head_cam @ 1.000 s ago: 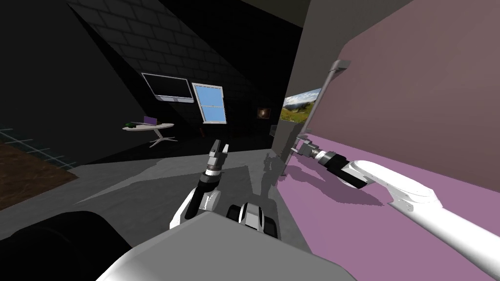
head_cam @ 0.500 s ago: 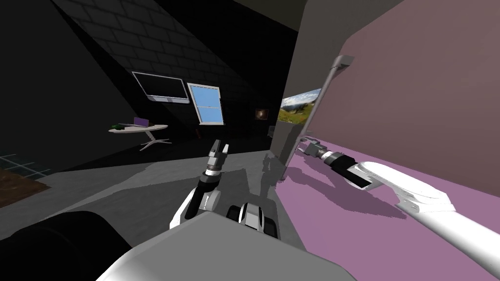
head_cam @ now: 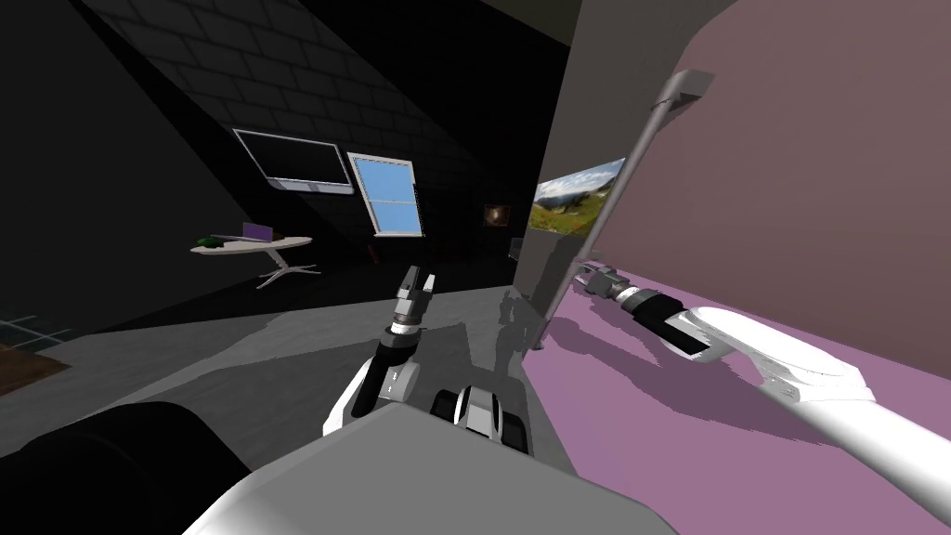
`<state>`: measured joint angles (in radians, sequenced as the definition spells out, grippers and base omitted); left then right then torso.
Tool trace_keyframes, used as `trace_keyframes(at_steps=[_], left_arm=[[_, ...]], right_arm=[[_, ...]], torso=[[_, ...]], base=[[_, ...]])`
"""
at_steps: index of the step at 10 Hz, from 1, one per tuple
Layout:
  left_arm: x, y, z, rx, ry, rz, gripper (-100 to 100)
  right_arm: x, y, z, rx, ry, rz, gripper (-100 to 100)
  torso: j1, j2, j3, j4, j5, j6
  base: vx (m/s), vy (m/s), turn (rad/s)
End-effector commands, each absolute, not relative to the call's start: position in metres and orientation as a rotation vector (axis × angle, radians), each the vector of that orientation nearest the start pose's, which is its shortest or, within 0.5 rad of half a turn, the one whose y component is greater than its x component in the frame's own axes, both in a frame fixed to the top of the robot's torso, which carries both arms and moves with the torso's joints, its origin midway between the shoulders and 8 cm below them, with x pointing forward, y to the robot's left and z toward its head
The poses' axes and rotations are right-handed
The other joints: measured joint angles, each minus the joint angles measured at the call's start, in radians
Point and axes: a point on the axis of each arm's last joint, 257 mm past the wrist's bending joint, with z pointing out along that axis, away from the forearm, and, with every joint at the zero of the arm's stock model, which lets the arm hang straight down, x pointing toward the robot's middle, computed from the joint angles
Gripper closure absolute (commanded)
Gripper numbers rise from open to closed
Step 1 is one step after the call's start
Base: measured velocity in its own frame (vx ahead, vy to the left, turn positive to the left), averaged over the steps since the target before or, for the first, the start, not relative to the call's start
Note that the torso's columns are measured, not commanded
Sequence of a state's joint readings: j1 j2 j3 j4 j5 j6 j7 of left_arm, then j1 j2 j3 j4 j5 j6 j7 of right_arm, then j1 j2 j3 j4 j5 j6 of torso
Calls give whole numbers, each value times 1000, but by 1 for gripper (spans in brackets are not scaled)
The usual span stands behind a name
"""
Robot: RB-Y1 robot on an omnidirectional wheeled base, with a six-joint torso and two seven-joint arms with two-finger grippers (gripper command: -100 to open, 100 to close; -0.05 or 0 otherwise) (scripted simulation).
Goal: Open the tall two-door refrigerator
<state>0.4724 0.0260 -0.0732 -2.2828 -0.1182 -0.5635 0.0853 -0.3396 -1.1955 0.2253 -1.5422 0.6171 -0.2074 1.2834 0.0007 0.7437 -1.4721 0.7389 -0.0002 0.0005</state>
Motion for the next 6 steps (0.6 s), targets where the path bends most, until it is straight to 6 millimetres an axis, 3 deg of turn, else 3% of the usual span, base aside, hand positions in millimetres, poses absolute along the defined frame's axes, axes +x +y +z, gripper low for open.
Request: trace_keyframes(at_steps=[1,3,4,5,6], left_arm=[[338,231,44,-530,626,-1415,0],[338,231,44,-530,626,-1416,0],[338,231,44,-530,626,-1415,0],[338,231,44,-530,626,-1415,0],[338,231,44,-530,626,-1415,0]], right_arm=[[576,-319,16,-1365,837,-869,100],[566,-293,16,-1387,789,-818,100],[554,-267,16,-1407,741,-766,100],[554,-267,16,-1407,741,-766,100],[548,-255,16,-1416,717,-740,100]], torso=[[1,2,1,-2,-2,-3],[-6,-1,-1,-1,-3,1],[-6,-5,-3,-1,-2,3],[-5,-4,-3,0,-1,1],[-7,-6,-4,-1,-2,3]], base=[[-212,9,92],[-204,39,83],[-227,59,61],[-192,32,50],[-142,11,38]])
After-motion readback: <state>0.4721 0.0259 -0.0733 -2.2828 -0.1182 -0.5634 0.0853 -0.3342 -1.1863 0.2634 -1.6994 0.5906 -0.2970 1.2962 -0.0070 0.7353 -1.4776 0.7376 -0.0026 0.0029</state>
